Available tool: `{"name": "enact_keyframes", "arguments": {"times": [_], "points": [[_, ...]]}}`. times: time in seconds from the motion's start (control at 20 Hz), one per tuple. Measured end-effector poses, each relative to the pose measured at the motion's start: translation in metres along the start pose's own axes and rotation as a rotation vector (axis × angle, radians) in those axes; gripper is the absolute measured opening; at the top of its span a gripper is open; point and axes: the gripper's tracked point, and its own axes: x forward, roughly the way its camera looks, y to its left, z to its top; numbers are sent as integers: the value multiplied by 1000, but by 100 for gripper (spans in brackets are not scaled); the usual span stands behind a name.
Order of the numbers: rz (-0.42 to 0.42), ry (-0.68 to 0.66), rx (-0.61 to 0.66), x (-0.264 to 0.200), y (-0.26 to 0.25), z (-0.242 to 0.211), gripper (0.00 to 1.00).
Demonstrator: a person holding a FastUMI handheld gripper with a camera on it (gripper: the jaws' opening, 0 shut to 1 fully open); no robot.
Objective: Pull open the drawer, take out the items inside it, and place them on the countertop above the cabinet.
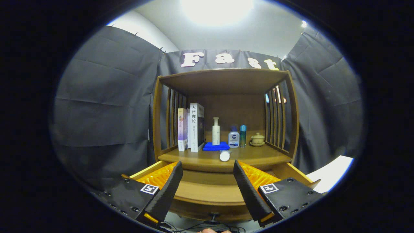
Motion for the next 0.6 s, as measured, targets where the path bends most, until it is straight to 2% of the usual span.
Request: {"name": "enact_keyframes", "arguments": {"times": [0.3, 0.6], "points": [[-41, 71, -46, -22, -8, -55, 98], [-77, 142, -11, -20, -19, -95, 98]]}}
